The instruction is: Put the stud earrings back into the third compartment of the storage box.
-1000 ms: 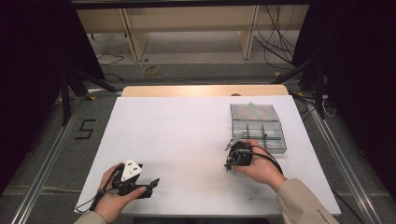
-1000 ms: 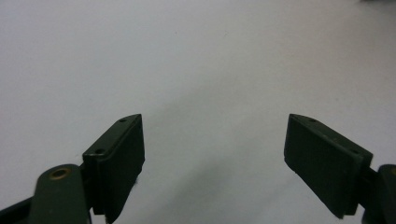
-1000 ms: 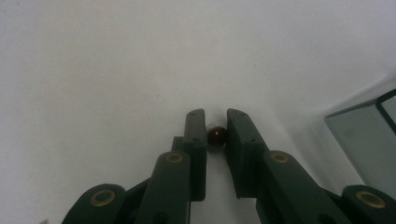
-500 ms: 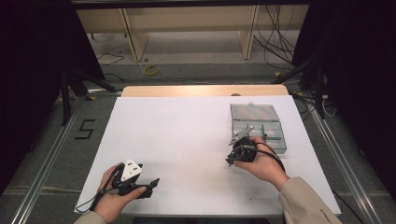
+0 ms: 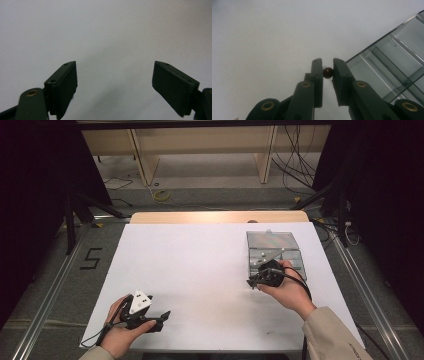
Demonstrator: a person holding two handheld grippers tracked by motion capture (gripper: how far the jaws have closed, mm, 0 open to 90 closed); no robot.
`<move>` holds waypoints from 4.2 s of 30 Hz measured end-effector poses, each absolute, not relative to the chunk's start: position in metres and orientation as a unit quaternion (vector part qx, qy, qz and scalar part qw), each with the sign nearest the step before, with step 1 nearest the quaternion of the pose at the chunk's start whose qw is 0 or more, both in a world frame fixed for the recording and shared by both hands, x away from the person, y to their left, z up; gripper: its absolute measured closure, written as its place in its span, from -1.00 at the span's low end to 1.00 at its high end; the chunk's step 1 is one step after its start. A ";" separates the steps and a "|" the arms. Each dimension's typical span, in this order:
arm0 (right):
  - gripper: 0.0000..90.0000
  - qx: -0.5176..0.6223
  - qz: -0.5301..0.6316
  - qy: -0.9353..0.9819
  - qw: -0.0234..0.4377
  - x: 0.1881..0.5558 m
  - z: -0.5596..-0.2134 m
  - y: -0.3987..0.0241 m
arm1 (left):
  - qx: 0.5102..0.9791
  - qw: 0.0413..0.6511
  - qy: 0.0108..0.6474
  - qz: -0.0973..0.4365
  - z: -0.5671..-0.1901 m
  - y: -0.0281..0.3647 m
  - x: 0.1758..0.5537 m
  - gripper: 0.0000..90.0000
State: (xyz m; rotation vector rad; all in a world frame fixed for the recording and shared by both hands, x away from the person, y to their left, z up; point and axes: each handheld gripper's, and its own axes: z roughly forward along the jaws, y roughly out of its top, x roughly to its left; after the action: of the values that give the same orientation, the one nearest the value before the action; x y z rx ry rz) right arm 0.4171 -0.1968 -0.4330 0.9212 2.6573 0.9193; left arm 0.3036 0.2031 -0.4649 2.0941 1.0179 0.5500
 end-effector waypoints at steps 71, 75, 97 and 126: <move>0.76 0.502 0.346 0.758 0.233 0.451 -0.421 -0.299 | 0.815 0.364 0.397 0.214 -0.465 0.203 0.304 -0.56; 0.76 0.507 0.347 0.754 0.236 0.454 -0.423 -0.301 | 0.815 0.364 0.398 0.214 -0.465 0.203 0.304 -0.56; 0.75 0.519 0.322 0.755 0.241 0.467 -0.441 -0.306 | 0.815 0.363 0.398 0.214 -0.466 0.203 0.304 -0.56; 0.43 0.504 0.336 0.759 0.238 0.463 -0.438 -0.299 | 0.813 0.365 0.400 0.215 -0.465 0.204 0.303 -0.56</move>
State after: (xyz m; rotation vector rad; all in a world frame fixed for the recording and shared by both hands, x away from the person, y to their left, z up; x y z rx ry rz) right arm 0.4635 -0.2990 -0.4375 1.3803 2.0810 0.9213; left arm 0.3033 0.2038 -0.4654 2.0898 1.0278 0.5534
